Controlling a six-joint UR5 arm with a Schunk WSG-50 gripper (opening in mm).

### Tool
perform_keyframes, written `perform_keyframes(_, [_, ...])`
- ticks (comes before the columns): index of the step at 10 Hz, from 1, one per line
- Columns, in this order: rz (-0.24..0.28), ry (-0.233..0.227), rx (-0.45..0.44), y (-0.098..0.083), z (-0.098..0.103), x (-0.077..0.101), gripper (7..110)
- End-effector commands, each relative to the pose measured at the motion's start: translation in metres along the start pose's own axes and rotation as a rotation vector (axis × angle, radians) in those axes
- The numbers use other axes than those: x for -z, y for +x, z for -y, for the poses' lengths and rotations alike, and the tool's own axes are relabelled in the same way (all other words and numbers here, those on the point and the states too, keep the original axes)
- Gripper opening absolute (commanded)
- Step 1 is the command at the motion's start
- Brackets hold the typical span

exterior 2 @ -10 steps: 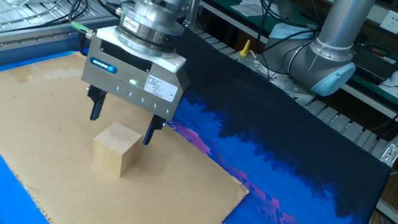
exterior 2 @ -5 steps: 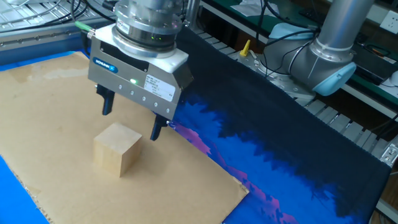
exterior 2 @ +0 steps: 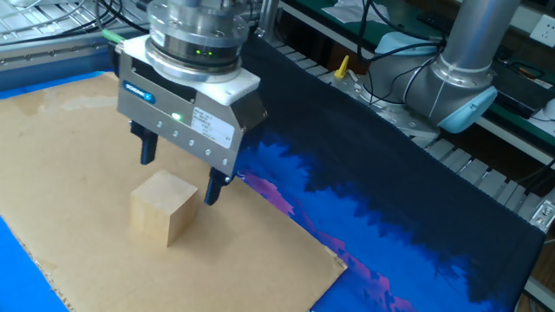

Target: Grab the block and place it at the designated location

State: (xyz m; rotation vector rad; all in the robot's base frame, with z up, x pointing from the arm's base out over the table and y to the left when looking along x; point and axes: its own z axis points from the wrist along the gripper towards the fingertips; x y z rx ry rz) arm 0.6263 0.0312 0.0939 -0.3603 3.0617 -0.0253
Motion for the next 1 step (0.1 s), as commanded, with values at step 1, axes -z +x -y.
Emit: perform_keyframes(1, [-0.008, 0.0, -0.001, -0.0149, -0.0041, 0.007, 44])
